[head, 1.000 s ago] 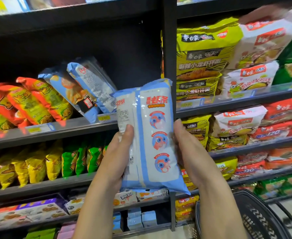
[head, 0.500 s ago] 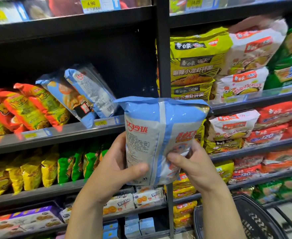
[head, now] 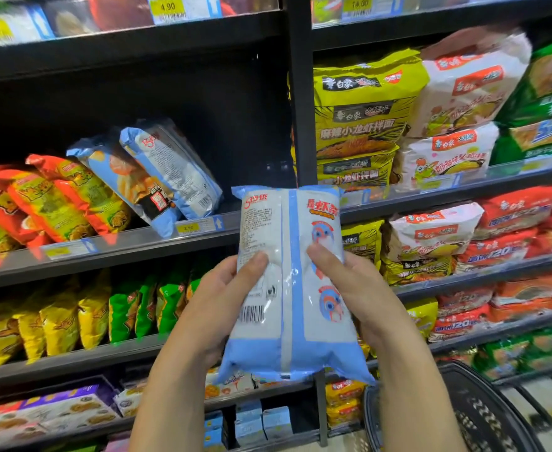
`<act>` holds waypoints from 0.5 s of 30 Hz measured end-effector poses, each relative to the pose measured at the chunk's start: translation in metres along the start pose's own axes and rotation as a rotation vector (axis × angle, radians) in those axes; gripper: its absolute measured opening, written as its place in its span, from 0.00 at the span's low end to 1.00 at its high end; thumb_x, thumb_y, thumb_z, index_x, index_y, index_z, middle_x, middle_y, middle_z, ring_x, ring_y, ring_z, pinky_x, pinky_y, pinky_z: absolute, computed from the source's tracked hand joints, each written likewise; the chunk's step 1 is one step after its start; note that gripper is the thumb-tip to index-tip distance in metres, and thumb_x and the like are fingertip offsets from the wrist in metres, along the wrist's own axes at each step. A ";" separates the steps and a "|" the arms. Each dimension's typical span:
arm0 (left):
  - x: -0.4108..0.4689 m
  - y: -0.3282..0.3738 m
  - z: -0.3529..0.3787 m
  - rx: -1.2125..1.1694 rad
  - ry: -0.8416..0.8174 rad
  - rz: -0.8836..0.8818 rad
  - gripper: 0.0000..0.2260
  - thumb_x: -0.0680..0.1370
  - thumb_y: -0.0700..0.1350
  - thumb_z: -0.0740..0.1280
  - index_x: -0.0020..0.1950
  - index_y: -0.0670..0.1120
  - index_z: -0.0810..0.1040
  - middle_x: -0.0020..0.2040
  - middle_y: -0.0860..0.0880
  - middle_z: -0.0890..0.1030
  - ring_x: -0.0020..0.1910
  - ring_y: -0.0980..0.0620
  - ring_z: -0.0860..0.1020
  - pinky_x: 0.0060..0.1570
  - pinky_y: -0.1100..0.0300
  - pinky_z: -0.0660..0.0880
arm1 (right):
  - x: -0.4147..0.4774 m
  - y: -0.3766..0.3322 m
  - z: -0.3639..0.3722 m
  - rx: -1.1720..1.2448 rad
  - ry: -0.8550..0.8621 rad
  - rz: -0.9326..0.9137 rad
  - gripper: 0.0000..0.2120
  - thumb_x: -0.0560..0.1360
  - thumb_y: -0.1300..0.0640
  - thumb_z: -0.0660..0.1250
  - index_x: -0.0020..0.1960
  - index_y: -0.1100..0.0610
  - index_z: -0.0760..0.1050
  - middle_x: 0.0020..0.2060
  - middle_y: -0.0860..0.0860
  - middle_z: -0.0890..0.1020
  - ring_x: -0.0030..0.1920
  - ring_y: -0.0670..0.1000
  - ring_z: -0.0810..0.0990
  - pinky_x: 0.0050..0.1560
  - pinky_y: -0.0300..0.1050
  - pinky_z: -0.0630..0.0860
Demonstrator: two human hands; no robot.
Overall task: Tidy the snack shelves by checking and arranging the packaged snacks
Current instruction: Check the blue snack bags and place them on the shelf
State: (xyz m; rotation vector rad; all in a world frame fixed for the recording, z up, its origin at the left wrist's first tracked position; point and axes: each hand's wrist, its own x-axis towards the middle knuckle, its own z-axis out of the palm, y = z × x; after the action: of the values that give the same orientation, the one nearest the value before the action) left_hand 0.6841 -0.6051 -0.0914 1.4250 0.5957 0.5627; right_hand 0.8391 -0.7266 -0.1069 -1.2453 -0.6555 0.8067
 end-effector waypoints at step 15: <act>-0.005 -0.003 0.011 -0.052 0.056 0.061 0.21 0.75 0.55 0.72 0.66 0.48 0.80 0.57 0.45 0.88 0.55 0.43 0.87 0.52 0.48 0.85 | -0.005 0.010 0.003 0.357 -0.027 0.108 0.23 0.70 0.47 0.75 0.62 0.55 0.83 0.54 0.58 0.88 0.53 0.59 0.88 0.59 0.58 0.83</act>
State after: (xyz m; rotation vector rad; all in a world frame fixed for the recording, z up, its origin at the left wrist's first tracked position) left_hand 0.6882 -0.6167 -0.0936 1.3856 0.5797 0.6634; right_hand 0.8316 -0.7280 -0.1162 -0.9506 -0.4435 0.9835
